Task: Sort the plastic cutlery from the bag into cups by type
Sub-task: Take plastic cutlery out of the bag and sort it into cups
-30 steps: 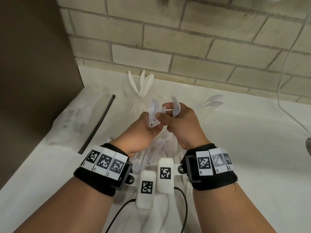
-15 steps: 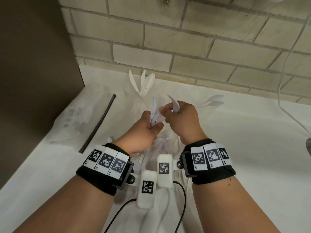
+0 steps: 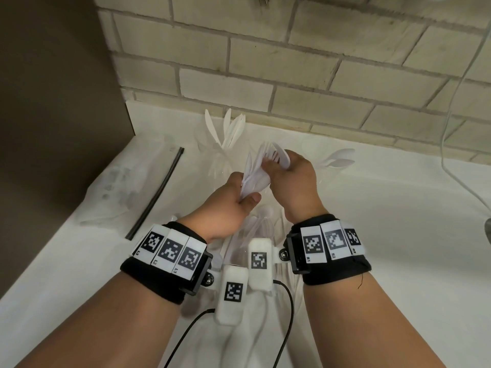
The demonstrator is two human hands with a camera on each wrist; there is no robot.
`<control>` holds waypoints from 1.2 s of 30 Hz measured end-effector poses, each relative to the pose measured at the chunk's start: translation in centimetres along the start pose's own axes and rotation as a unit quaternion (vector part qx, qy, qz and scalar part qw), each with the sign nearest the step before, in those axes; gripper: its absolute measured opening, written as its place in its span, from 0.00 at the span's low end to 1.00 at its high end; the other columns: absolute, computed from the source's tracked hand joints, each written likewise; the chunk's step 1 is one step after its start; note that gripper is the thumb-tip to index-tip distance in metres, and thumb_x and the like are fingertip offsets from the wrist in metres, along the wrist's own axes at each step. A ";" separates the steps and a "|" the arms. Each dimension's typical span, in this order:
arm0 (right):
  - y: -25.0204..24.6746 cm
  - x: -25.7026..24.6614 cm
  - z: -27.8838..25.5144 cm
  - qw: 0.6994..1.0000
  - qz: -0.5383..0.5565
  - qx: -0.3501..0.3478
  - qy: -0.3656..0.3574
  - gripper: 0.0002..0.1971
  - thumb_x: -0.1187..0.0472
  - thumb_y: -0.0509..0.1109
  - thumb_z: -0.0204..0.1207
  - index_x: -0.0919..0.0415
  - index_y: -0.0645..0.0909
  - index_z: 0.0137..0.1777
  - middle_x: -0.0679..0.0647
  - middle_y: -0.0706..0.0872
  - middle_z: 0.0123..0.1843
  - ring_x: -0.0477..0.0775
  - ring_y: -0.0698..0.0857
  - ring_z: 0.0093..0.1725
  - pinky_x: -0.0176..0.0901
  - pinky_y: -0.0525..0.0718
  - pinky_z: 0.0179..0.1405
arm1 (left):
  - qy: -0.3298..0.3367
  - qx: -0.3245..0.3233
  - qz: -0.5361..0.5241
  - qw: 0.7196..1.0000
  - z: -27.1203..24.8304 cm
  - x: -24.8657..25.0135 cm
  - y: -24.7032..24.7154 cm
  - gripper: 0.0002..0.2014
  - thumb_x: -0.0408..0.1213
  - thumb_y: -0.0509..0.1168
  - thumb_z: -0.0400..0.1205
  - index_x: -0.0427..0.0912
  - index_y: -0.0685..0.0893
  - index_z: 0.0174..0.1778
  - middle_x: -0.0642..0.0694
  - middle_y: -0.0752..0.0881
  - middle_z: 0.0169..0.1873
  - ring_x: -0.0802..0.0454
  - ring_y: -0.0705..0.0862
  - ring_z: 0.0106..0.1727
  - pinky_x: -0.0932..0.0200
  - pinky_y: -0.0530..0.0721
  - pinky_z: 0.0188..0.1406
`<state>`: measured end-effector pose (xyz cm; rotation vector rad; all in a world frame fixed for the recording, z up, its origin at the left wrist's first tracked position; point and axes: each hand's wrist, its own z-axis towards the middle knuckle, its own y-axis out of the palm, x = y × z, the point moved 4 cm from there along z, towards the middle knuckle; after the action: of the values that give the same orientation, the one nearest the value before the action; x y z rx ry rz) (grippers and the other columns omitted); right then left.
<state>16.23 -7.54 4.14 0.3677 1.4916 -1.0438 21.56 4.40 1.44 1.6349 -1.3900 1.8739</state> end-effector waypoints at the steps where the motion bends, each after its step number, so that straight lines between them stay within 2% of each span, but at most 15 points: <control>1: -0.1 0.0 0.0 1.000 0.008 0.010 0.000 0.11 0.61 0.67 0.76 0.56 0.76 0.31 0.60 0.79 0.38 0.54 0.76 0.35 0.46 0.73 0.38 | -0.002 -0.006 -0.002 1.000 0.0 0.0 -0.1 0.07 0.45 0.60 0.85 0.51 0.67 0.45 0.42 0.79 0.40 0.36 0.85 0.50 0.36 0.84 0.54; 4: -0.5 0.0 0.2 0.999 0.031 0.022 0.002 0.08 0.62 0.64 0.78 0.60 0.76 0.36 0.55 0.78 0.33 0.54 0.74 0.33 0.45 0.72 0.36 | -0.004 -0.019 0.005 1.000 0.1 -0.4 0.0 0.11 0.45 0.60 0.85 0.43 0.70 0.55 0.44 0.79 0.39 0.41 0.83 0.44 0.40 0.84 0.52; 7: -0.7 0.0 0.6 0.998 0.057 0.026 0.006 0.09 0.62 0.62 0.79 0.68 0.76 0.42 0.53 0.74 0.29 0.56 0.72 0.32 0.46 0.71 0.35 | -0.011 -0.020 0.017 1.000 0.2 -0.8 0.2 0.11 0.45 0.56 0.86 0.41 0.69 0.56 0.46 0.74 0.32 0.49 0.75 0.31 0.49 0.78 0.37; 8: -0.8 -0.1 0.7 0.998 0.058 0.023 0.004 0.09 0.62 0.62 0.80 0.69 0.76 0.43 0.53 0.74 0.30 0.57 0.72 0.32 0.46 0.71 0.35 | -0.011 -0.021 0.017 1.000 0.3 -1.0 0.3 0.11 0.45 0.56 0.87 0.41 0.69 0.56 0.47 0.74 0.31 0.51 0.74 0.30 0.52 0.76 0.36; 13: -0.7 0.2 1.1 0.999 0.038 -0.019 0.012 0.05 0.64 0.62 0.80 0.62 0.75 0.42 0.51 0.74 0.31 0.55 0.72 0.30 0.45 0.70 0.33 | -0.003 -0.019 -0.015 1.000 0.3 -1.1 0.5 0.16 0.50 0.54 0.86 0.40 0.71 0.59 0.46 0.75 0.34 0.51 0.72 0.32 0.50 0.76 0.38; 17: -0.6 0.6 1.1 0.996 0.078 -0.026 0.026 0.06 0.65 0.61 0.79 0.61 0.76 0.41 0.52 0.74 0.31 0.55 0.72 0.31 0.46 0.69 0.33 | 0.002 0.003 -0.066 0.998 0.5 -0.9 0.7 0.15 0.50 0.49 0.88 0.47 0.74 0.63 0.55 0.79 0.40 0.63 0.74 0.28 0.61 0.73 0.32; 18: -0.6 0.6 1.2 0.995 0.093 -0.019 0.027 0.06 0.64 0.60 0.78 0.59 0.76 0.40 0.54 0.76 0.32 0.55 0.72 0.31 0.46 0.69 0.33 | 0.000 0.007 -0.075 0.997 0.6 -1.0 0.7 0.15 0.49 0.49 0.88 0.49 0.75 0.62 0.54 0.80 0.40 0.62 0.74 0.27 0.61 0.72 0.31; 20: -1.0 0.6 1.5 0.992 0.124 0.014 0.021 0.05 0.61 0.59 0.75 0.57 0.77 0.43 0.61 0.83 0.39 0.55 0.73 0.33 0.47 0.71 0.35 | -0.009 0.011 -0.091 0.996 0.6 -1.4 0.6 0.14 0.49 0.49 0.88 0.50 0.76 0.61 0.52 0.80 0.38 0.56 0.71 0.27 0.59 0.71 0.29; 22: -2.2 0.1 2.0 0.986 0.152 0.067 0.013 0.09 0.60 0.59 0.76 0.57 0.78 0.52 0.65 0.87 0.49 0.55 0.77 0.37 0.48 0.74 0.39 | -0.018 0.021 -0.099 0.995 0.5 -1.7 0.4 0.15 0.49 0.50 0.88 0.50 0.77 0.62 0.51 0.80 0.37 0.54 0.71 0.29 0.59 0.71 0.31; 25: -4.8 -1.4 3.6 0.973 0.191 0.126 -0.015 0.10 0.64 0.55 0.84 0.58 0.74 0.60 0.61 0.84 0.55 0.53 0.83 0.44 0.44 0.82 0.39 | -0.046 0.056 -0.111 0.991 0.6 -2.2 -0.3 0.16 0.50 0.49 0.88 0.50 0.78 0.61 0.49 0.78 0.38 0.54 0.73 0.33 0.57 0.73 0.36; 28: -5.4 -3.1 5.6 0.956 0.268 0.114 -0.048 0.13 0.67 0.52 0.86 0.59 0.68 0.68 0.59 0.78 0.65 0.58 0.91 0.44 0.49 0.91 0.44 | -0.065 0.081 -0.135 0.985 1.0 -2.4 -0.8 0.21 0.50 0.50 0.88 0.36 0.78 0.60 0.46 0.76 0.37 0.50 0.72 0.35 0.52 0.73 0.39; 30: -4.6 -4.2 6.7 0.953 0.270 0.100 -0.091 0.13 0.67 0.51 0.86 0.58 0.68 0.68 0.59 0.74 0.70 0.65 0.89 0.46 0.51 0.91 0.45 | -0.066 0.082 -0.145 0.984 1.2 -2.3 -0.8 0.20 0.48 0.51 0.88 0.34 0.77 0.59 0.46 0.75 0.38 0.50 0.72 0.37 0.51 0.73 0.40; 31: -4.2 -4.7 7.1 0.952 0.266 0.093 -0.117 0.12 0.66 0.52 0.86 0.56 0.69 0.66 0.61 0.74 0.68 0.67 0.87 0.46 0.50 0.90 0.45 | -0.064 0.081 -0.142 0.984 1.2 -2.3 -0.7 0.19 0.47 0.51 0.88 0.34 0.76 0.58 0.46 0.76 0.38 0.51 0.73 0.37 0.52 0.74 0.40; 33: -3.3 -5.1 7.9 0.947 0.273 0.081 -0.150 0.11 0.65 0.53 0.86 0.55 0.70 0.64 0.64 0.79 0.57 0.61 0.82 0.40 0.49 0.87 0.45 | -0.061 0.081 -0.127 0.987 1.3 -2.4 -0.7 0.17 0.45 0.51 0.88 0.34 0.75 0.52 0.46 0.77 0.39 0.52 0.76 0.36 0.54 0.77 0.39; 36: -1.9 -4.1 9.6 0.950 0.281 0.073 -0.117 0.11 0.68 0.54 0.86 0.55 0.71 0.63 0.59 0.80 0.45 0.53 0.78 0.35 0.48 0.82 0.42 | -0.061 0.083 -0.101 0.990 1.2 -2.6 -0.8 0.14 0.45 0.50 0.88 0.42 0.73 0.41 0.47 0.76 0.37 0.55 0.76 0.32 0.67 0.76 0.29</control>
<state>21.80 -14.53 9.81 0.7026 1.0088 -0.7067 23.65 4.79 -0.59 1.9207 -1.0883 1.8410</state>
